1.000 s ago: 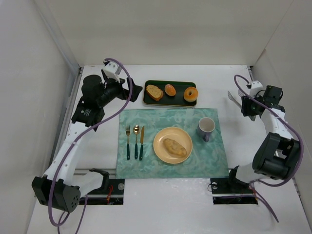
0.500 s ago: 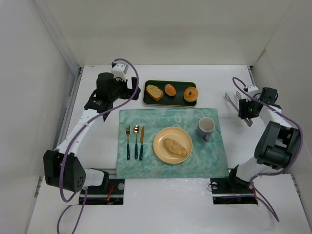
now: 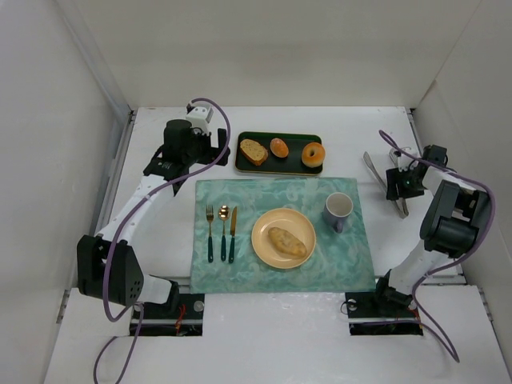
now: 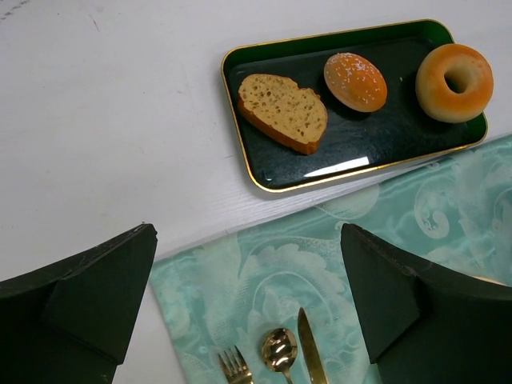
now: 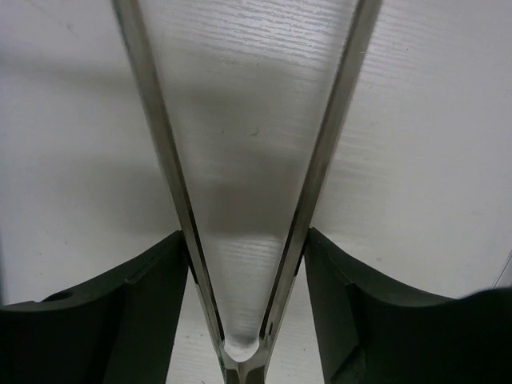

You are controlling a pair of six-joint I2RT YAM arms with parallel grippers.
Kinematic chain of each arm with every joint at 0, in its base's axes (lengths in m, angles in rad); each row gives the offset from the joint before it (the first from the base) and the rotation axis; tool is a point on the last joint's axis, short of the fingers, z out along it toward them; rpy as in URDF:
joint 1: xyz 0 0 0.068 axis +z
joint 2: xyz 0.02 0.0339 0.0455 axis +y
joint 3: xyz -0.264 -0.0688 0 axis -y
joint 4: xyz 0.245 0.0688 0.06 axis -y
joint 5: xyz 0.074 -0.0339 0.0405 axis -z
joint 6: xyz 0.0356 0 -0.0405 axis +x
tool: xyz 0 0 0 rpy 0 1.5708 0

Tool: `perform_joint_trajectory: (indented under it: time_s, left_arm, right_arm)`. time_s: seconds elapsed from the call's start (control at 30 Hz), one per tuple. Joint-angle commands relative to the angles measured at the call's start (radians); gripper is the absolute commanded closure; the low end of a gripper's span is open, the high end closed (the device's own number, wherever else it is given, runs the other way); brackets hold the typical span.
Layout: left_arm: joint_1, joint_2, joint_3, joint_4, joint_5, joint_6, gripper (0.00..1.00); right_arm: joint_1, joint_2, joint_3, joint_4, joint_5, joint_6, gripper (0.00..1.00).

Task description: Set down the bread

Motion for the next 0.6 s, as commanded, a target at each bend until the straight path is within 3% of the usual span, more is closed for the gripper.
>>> perform_joint_trajectory:
  time_s: [0.0, 0.2, 0.4, 0.57]
  left_arm:
    - [-0.003, -0.018, 0.013, 0.022, -0.009, 0.02, 0.0]
    - [-0.003, -0.018, 0.013, 0.022, -0.009, 0.02, 0.0]
    - [-0.003, -0.038, 0.013, 0.013, -0.009, 0.02, 0.0]
    - [-0.003, -0.071, 0.013, 0.013, -0.009, 0.02, 0.0]
  right_arm:
    - [-0.005, 0.013, 0.044, -0.012, 0.014, -0.008, 0.35]
    - [-0.005, 0.013, 0.044, -0.012, 0.014, -0.008, 0.27]
    - [-0.005, -0.085, 0.024, -0.003, 0.035, -0.008, 0.01]
    - [-0.005, -0.252, 0.027, -0.047, 0.044, 0.003, 0.0]
